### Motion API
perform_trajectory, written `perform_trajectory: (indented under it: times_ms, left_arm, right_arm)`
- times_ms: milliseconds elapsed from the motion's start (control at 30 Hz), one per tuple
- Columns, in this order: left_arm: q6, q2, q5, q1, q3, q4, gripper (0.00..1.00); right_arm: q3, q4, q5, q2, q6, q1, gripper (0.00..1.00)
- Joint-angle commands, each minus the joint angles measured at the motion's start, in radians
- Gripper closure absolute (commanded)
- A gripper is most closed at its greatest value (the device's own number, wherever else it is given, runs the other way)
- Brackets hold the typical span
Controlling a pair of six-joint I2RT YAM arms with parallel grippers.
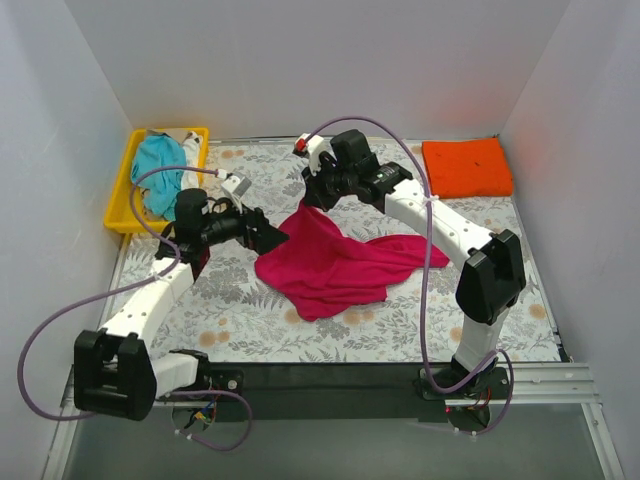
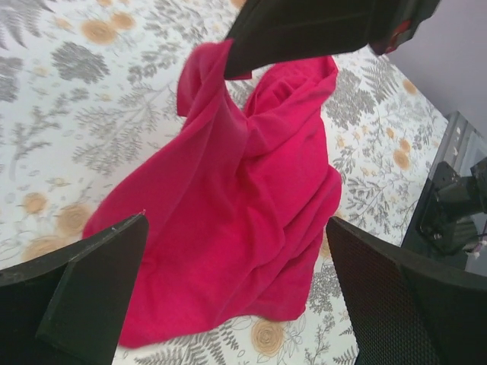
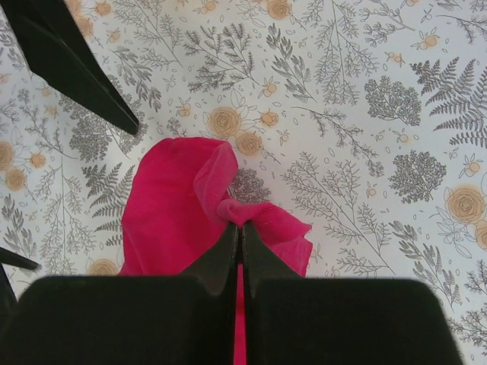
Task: Fold and stack the t-shirts
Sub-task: Flatten the tshirt out
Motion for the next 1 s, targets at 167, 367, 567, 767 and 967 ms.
perform_trajectory:
  times_ms: [167,367,567,767,967]
  left_arm:
    - [-0.035,0.15,-0.11,-0.113,-0.016,0.332,0.02]
    - [-0.044,0.231,-0.099,-0.148,0.012,0.375,0.15]
    - [-0.086,0.253,-0.145,-0.15,0.009,0.421,0.3]
    - [-0.151,0.262,-0.11,-0.15,0.026,0.467,0.74]
    - [-0.074,0.207,-0.087,-0.072,0.02,0.268,1.0]
  right_arm:
    - [-0.016,0.04,-0.069,-0.07,0.06,0.023,0.99]
    - [-0.013,0.04,-0.135,-0.076,0.083,0.038,0.99]
    - [0.007,0.043,-0.215,-0.083,0.119,0.04,0.99]
    - [-0.003,0.042,-0.272,-0.087,0.119,0.048,0.99]
    - [-0.06,-0.05,-0.33,-0.219,-0.022,-0.139,0.26]
